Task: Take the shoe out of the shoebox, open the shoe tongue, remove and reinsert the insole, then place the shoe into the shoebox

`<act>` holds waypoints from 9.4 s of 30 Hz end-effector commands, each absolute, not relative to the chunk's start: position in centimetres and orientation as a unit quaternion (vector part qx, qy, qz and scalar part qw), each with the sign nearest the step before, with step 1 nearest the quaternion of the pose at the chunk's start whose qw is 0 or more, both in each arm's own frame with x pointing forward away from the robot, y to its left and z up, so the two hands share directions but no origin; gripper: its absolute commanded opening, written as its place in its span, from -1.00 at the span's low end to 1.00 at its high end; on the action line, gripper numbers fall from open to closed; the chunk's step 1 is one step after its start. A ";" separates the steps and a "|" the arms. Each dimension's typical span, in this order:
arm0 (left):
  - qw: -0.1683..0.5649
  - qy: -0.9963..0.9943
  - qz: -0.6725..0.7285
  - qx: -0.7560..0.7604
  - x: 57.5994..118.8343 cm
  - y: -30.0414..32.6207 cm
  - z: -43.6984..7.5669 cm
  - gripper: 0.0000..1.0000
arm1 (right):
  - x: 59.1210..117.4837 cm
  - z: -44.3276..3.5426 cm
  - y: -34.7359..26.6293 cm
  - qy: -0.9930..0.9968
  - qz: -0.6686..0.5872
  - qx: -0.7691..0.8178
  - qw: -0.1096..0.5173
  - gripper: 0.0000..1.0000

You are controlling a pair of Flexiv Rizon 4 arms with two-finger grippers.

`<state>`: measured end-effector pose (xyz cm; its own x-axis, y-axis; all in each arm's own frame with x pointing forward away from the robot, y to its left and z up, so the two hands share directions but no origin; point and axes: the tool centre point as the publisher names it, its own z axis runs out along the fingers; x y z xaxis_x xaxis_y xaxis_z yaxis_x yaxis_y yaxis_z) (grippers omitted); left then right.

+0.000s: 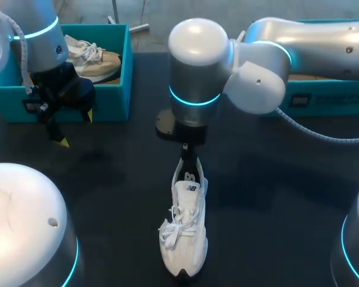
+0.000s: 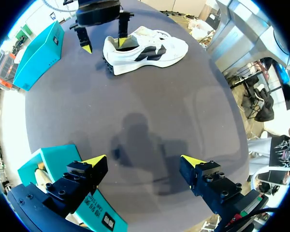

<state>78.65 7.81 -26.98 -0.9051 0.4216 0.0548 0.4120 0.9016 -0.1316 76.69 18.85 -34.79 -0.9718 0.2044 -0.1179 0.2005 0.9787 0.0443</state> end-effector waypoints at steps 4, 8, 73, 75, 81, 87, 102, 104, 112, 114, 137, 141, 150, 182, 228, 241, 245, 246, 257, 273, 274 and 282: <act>0.040 -0.974 0.058 -0.214 78.5 7.9 -27.0 1.00 | 77.2 -36.4 18.9 0.993 0.023 0.100 0.057 0.51; 0.040 -0.974 0.058 -0.214 78.5 7.9 -27.0 1.00 | 77.1 -37.0 18.9 0.993 0.023 0.098 0.055 0.15; 0.040 -0.974 0.058 -0.214 78.5 7.9 -27.0 1.00 | 78.5 -28.2 16.3 0.992 -0.007 0.061 0.111 -1.00; 0.040 -0.974 0.058 -0.214 78.5 7.9 -27.0 1.00 | 78.5 -28.2 16.3 0.992 -0.007 0.061 0.111 -1.00; 0.040 -0.974 0.058 -0.214 78.5 7.9 -27.0 1.00 | 78.5 -28.1 16.3 0.992 -0.005 0.062 0.111 -1.00; 0.040 -0.974 0.058 -0.214 78.5 7.9 -27.0 1.00 | 79.2 -26.4 15.6 0.991 -0.023 0.062 0.112 -1.00; 0.040 -0.974 0.058 -0.214 78.5 7.9 -27.0 1.00 | 82.4 -22.1 10.0 0.992 -0.049 0.024 0.115 -1.00; 0.040 -0.974 0.058 -0.214 78.5 7.9 -27.0 1.00 | 82.9 -21.6 9.3 0.992 -0.052 0.019 0.117 -1.00; 0.040 -0.974 0.058 -0.214 78.5 7.9 -27.0 1.00 | 84.4 -20.3 7.9 0.991 -0.041 -0.007 0.127 -1.00; 0.040 -0.974 0.058 -0.214 78.5 7.9 -27.0 1.00 | 84.4 -20.3 7.9 0.991 -0.041 -0.007 0.127 -1.00; 0.040 -0.974 0.058 -0.214 78.5 7.9 -27.0 1.00 | 93.2 -12.5 -1.1 0.982 -0.095 -0.066 0.147 -1.00; 0.040 -0.974 0.058 -0.214 78.5 7.9 -27.0 1.00 | 95.6 -11.3 -3.2 0.982 -0.096 -0.072 0.143 -1.00; 0.040 -0.974 0.058 -0.214 78.5 7.9 -27.0 1.00 | 99.1 -11.1 -5.7 0.985 -0.049 -0.082 0.143 -1.00; 0.040 -0.974 0.058 -0.214 78.5 7.9 -27.0 1.00 | 111.2 -9.5 -17.8 0.982 -0.082 -0.105 0.133 -1.00; 0.040 -0.974 0.058 -0.214 78.5 7.9 -27.0 1.00 | 116.8 -14.1 -26.2 0.970 -0.072 0.219 0.081 -1.00; 0.040 -0.974 0.058 -0.214 78.5 7.9 -27.0 1.00 | 112.8 -15.9 -27.7 0.871 -0.065 0.487 0.026 -1.00; 0.040 -0.974 0.058 -0.214 78.5 7.9 -27.0 1.00 | 112.8 -15.9 -27.7 0.871 -0.065 0.487 0.026 -1.00; 0.040 -0.974 0.058 -0.214 78.5 7.9 -27.0 1.00 | 112.8 -15.9 -27.7 0.871 -0.065 0.487 0.026 -1.00; 0.040 -0.974 0.058 -0.214 78.5 7.9 -27.0 1.00 | 112.7 -16.4 -28.6 0.843 -0.062 0.535 0.024 -1.00; 0.040 -0.974 0.058 -0.214 78.5 7.9 -27.0 1.00 | 108.9 -18.8 -30.6 0.705 -0.006 0.709 0.022 -1.00; 0.040 -0.974 0.058 -0.214 78.5 7.9 -27.0 1.00 | 108.7 -19.1 -30.7 0.697 -0.010 0.717 0.021 -1.00; 0.040 -0.974 0.058 -0.214 78.5 7.9 -27.0 1.00 | 107.5 -20.6 -29.7 0.655 -0.034 0.755 0.012 -1.00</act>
